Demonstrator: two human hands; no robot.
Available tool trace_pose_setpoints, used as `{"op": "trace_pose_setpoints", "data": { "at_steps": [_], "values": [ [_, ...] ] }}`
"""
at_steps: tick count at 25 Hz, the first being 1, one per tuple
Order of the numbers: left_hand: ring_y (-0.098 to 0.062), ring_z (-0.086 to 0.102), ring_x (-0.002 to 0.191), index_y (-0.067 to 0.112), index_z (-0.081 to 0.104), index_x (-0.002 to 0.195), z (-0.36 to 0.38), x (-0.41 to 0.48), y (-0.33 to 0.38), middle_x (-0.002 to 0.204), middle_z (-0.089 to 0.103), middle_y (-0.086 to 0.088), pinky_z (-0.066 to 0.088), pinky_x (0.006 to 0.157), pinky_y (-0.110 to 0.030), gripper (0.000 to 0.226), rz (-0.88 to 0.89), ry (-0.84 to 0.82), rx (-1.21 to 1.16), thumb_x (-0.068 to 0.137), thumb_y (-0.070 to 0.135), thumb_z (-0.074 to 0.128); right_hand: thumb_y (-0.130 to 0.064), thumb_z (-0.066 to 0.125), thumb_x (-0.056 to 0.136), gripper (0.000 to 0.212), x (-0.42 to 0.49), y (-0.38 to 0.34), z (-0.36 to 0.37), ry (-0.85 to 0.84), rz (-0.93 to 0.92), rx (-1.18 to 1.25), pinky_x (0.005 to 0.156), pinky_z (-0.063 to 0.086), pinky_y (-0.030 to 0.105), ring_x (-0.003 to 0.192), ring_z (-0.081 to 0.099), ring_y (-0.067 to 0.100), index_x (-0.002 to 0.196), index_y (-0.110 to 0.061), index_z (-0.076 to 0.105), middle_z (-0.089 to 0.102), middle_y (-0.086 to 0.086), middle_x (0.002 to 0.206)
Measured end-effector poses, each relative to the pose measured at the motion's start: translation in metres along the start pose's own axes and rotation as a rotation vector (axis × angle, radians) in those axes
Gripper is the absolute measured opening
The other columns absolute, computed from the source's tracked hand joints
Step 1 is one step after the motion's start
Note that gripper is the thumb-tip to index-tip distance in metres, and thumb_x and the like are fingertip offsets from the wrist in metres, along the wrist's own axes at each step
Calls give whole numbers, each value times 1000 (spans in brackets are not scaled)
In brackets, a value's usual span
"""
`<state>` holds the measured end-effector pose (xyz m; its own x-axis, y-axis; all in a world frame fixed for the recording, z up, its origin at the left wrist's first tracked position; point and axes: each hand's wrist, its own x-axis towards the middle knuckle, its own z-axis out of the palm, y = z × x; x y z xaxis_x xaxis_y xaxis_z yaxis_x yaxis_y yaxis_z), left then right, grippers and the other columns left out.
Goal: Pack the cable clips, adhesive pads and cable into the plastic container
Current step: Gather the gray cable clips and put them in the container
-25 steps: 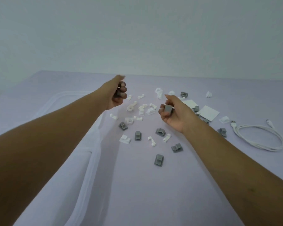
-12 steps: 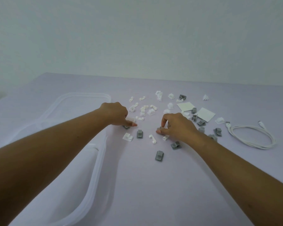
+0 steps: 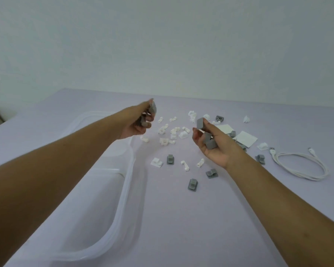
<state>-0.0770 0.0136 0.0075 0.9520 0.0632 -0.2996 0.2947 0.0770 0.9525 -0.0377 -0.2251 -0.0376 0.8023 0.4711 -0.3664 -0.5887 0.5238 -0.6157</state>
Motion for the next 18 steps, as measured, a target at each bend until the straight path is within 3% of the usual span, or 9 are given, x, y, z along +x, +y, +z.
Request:
{"op": "trace_pose_setpoints", "data": {
  "at_steps": [4, 6, 8, 12, 18],
  "values": [
    [-7, 48, 43, 14, 59, 76, -14, -33, 5, 75, 62, 0, 22, 31, -12, 27, 94, 52, -530, 93, 23, 41, -16, 58, 90, 32, -7, 10, 34, -67, 86, 169, 57, 61, 33, 82, 62, 28, 116, 2, 57, 59, 23, 102],
    [-11, 60, 50, 6, 66, 91, -26, -55, 3, 87, 71, -9, 26, 30, -11, 29, 70, 56, -637, 93, 20, 40, -17, 54, 92, 31, -10, 14, 58, -62, 170, 98, 63, 61, 33, 82, 59, 29, 115, 3, 55, 55, 23, 104],
    [-14, 63, 56, 4, 66, 100, -40, -80, 0, 90, 72, -14, 31, 32, -11, 30, 27, 75, -652, 96, 22, 41, -13, 49, 94, 29, -17, 21, 86, -85, 255, -41, 58, 59, 32, 80, 58, 31, 117, 4, 52, 51, 25, 108],
    [-17, 63, 60, 5, 61, 109, -72, -139, -19, 89, 69, -18, 43, 39, -14, 34, -157, 176, -431, 99, 31, 42, -1, 53, 91, 18, -38, 54, 140, -288, 294, -562, 54, 56, 25, 70, 62, 25, 109, 3, 55, 52, 23, 109],
    [-28, 73, 77, 1, 58, 122, -88, -194, -58, 112, 67, -21, 53, 47, -27, 55, -483, 126, -100, 98, 46, 38, -5, 62, 90, 13, -56, 110, 164, -724, 88, -1626, 67, 54, 18, 80, 64, 10, 103, -6, 65, 64, 7, 93]
  ]
}}
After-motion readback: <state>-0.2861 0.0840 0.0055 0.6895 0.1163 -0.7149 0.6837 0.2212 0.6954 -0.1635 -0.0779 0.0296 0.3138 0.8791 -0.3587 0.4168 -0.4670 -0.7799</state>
